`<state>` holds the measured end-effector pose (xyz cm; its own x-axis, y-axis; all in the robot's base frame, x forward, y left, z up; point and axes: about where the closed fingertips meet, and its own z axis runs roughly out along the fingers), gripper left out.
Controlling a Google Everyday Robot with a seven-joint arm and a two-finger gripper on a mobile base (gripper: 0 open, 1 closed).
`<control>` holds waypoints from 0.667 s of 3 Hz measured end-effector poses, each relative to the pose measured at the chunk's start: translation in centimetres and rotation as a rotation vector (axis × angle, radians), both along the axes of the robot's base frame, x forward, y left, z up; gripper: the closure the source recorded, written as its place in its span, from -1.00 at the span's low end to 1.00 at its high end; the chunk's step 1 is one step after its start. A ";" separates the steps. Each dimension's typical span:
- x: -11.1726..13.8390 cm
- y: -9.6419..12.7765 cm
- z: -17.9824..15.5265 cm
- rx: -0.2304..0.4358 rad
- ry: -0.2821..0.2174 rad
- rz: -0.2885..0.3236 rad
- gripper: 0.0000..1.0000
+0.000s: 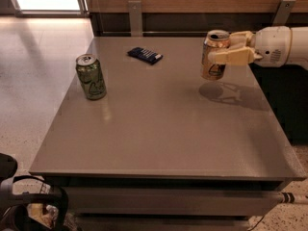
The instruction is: Move orange can near rxbar blueberry
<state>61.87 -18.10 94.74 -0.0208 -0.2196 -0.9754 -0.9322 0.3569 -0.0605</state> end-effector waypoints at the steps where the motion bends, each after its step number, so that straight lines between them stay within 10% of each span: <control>1: 5.4 0.3 0.2 -0.007 -0.025 -0.080 1.00; 2: 10.9 1.9 -1.4 0.021 -0.081 -0.131 1.00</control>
Offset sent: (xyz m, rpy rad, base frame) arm 0.1495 0.0216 -0.0198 0.0499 -0.1313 -0.1739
